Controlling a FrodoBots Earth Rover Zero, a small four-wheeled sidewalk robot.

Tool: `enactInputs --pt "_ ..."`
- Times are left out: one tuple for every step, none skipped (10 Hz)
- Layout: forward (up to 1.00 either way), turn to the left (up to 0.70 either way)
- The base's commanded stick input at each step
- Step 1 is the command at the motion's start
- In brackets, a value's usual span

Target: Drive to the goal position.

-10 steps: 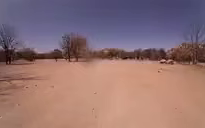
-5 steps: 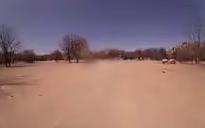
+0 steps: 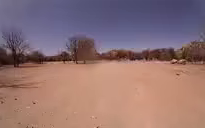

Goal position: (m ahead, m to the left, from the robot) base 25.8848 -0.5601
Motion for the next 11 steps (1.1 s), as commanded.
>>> enactInputs --pt "1.00 0.00" --pt "1.00 0.00" --pt "1.00 0.00" --pt "1.00 0.00" --pt "1.00 0.00" --pt "1.00 0.00" --pt "1.00 0.00" --pt "1.00 0.00" --pt "1.00 0.00" --pt "1.00 0.00" --pt "1.00 0.00"
